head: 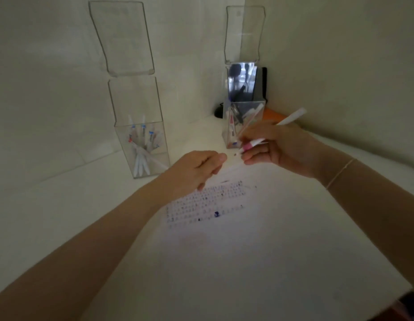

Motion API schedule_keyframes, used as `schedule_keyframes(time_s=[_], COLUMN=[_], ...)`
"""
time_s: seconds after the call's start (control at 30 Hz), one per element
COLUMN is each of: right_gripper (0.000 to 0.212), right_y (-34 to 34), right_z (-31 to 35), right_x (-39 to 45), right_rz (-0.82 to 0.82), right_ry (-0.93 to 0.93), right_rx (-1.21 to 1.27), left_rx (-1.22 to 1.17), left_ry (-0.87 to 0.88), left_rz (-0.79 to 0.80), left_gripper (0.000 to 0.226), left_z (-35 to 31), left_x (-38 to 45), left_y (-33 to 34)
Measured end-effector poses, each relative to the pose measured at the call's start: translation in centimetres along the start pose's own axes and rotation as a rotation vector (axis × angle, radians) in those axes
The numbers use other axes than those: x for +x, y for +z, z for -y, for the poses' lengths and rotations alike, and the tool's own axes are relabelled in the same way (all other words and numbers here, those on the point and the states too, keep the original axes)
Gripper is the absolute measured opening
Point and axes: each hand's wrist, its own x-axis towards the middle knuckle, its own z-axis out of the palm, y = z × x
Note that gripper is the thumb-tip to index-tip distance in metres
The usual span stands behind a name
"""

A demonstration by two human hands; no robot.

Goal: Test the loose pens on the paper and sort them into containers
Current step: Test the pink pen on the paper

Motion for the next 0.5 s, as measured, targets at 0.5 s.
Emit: schedule_keyframes(time_s=[0.5], right_gripper=[0.025], right_y=[0.2], right_z=[-10.0], right_x=[-0.9], right_rz=[-0.552], right_ry=[-0.005], right_rx=[-0.387], left_rx=[0.439], left_ry=[0.095], left_rz=[0.115], left_gripper=[0.017], left_z=[4.7], left_x=[1.0], left_y=[4.3])
